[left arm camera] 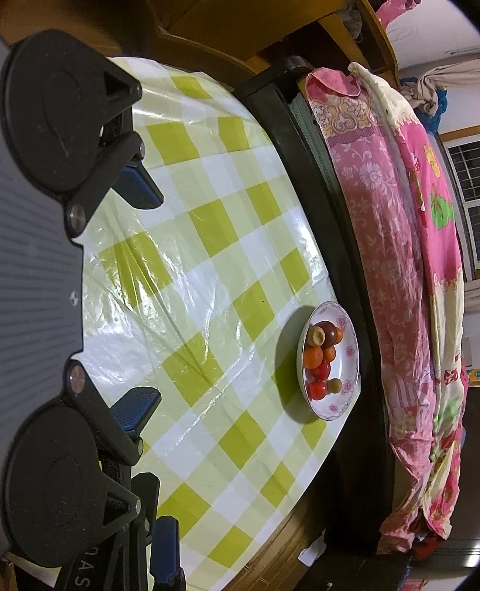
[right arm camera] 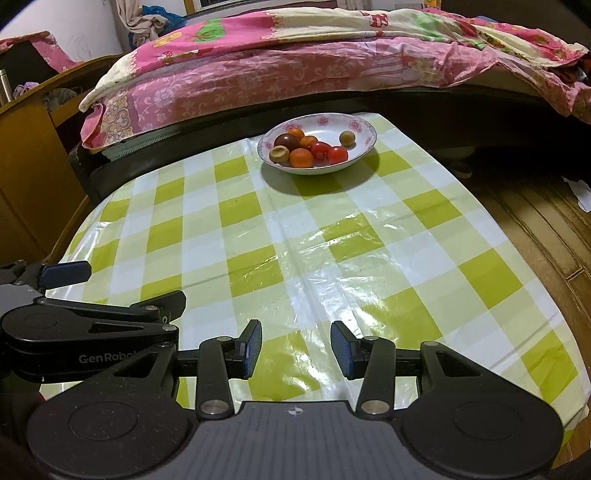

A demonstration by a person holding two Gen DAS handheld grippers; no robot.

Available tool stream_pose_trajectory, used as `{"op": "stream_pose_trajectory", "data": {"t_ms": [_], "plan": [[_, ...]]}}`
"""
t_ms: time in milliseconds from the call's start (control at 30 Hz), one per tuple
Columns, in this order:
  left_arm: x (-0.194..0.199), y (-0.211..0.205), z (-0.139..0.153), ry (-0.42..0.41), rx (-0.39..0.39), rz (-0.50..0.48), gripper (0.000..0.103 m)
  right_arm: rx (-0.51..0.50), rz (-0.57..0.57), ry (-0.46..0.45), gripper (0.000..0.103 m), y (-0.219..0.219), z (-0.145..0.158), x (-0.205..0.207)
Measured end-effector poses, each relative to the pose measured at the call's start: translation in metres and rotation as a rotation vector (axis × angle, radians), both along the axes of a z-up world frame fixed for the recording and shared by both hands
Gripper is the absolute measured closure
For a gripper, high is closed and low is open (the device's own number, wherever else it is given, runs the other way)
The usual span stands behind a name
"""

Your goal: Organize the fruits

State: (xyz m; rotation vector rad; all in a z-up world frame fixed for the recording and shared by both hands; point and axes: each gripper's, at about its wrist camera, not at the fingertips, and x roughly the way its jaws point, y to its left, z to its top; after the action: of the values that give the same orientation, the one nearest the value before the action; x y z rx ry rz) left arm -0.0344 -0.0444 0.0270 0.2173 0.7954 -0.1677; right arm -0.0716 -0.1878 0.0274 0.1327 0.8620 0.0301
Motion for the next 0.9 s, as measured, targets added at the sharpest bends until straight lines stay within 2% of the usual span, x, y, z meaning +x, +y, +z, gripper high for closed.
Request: {"op": "stream_pose_trajectory", "data": {"t_ms": [900], "plan": [[-0.011,0.001,0.001,-0.020,0.015,0.000,0.000,0.001,0.007,0.007,0.064,0.003,-0.001,-0.008]]}}
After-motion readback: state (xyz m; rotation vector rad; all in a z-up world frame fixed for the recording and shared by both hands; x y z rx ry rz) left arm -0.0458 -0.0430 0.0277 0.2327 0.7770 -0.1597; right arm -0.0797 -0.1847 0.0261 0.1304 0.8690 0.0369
